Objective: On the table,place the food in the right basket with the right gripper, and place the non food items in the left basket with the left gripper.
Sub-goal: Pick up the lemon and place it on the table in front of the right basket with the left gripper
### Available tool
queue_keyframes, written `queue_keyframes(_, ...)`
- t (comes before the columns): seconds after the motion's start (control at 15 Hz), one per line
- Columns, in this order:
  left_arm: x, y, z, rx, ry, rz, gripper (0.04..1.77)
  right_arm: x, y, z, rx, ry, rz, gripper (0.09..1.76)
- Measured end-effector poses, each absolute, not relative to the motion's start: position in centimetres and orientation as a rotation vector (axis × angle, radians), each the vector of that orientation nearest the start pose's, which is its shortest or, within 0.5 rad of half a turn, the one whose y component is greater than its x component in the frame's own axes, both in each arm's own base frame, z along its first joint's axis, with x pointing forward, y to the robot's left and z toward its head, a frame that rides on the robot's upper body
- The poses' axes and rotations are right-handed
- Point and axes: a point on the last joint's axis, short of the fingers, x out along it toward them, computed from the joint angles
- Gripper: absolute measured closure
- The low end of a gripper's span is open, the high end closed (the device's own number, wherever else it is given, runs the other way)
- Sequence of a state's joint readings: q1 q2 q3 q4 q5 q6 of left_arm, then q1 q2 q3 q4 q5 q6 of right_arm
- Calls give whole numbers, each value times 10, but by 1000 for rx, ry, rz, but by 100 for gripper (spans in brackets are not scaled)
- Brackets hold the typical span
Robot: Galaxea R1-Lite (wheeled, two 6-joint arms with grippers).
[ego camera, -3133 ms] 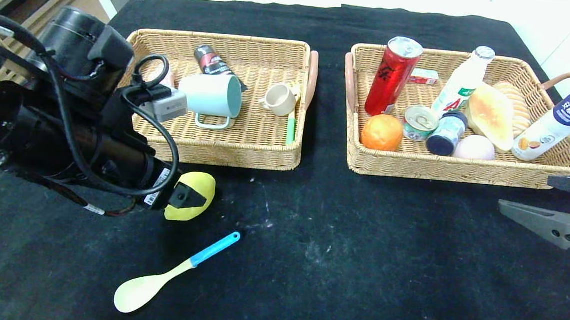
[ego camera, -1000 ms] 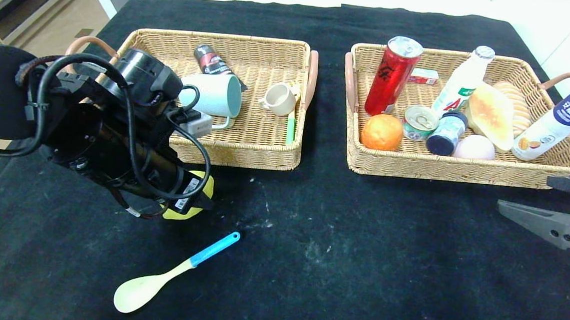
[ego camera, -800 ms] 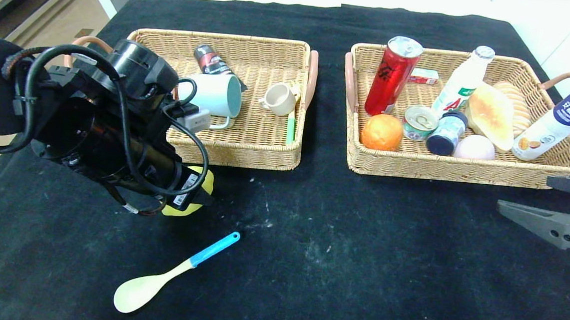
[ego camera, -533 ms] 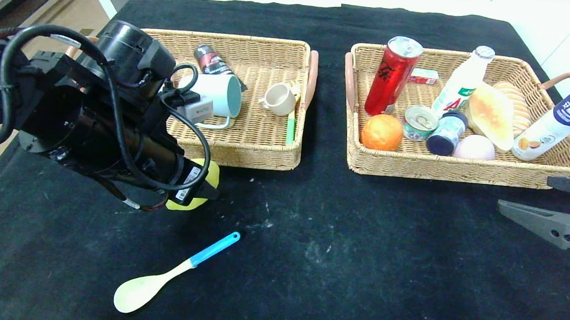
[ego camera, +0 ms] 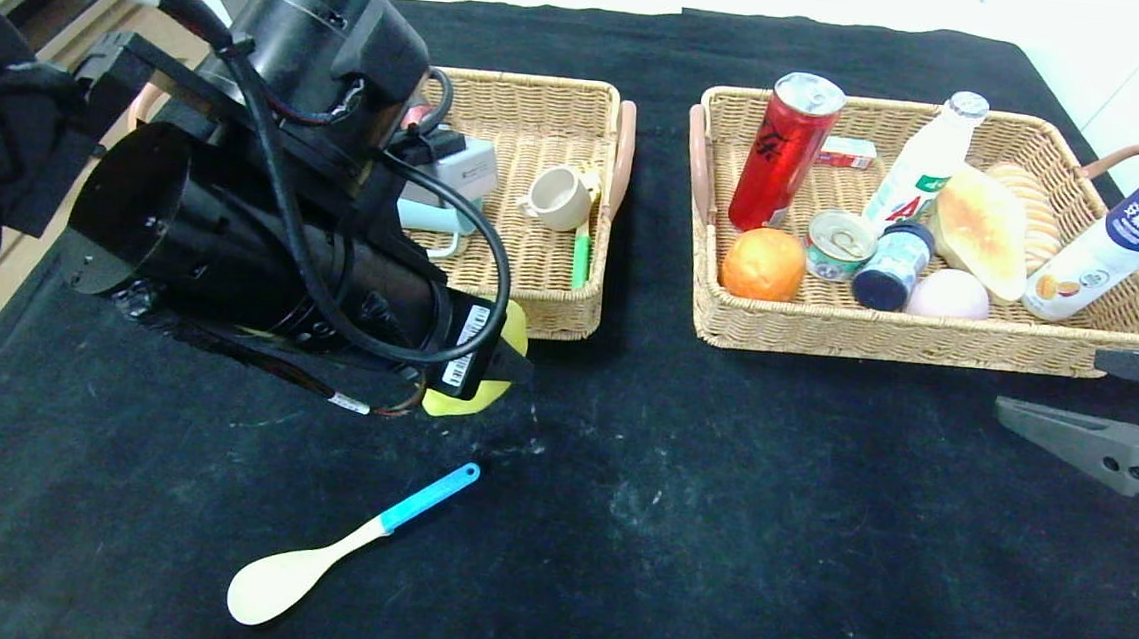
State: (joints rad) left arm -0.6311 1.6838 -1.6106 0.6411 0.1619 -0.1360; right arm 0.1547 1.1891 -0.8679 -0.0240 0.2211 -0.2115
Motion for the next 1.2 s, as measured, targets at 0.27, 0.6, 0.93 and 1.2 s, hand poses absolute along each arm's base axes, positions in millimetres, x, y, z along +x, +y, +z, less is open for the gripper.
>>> queue_keyframes(0.27, 232, -201, 293, 89, 695, -431, 76, 172, 32, 265, -198, 256, 402, 14)
queue_keyframes(0.6, 223, -246, 283, 9, 732, -480, 76, 172, 32, 266, -197, 254, 403, 14)
queue_keyframes(0.93, 222, -278, 264, -35, 791, -480, 76, 172, 32, 266, -197, 254, 402, 14)
queue_keyframes(1.2, 231, -296, 253, -78, 793, -477, 76, 172, 32, 266, -198, 253, 403, 14)
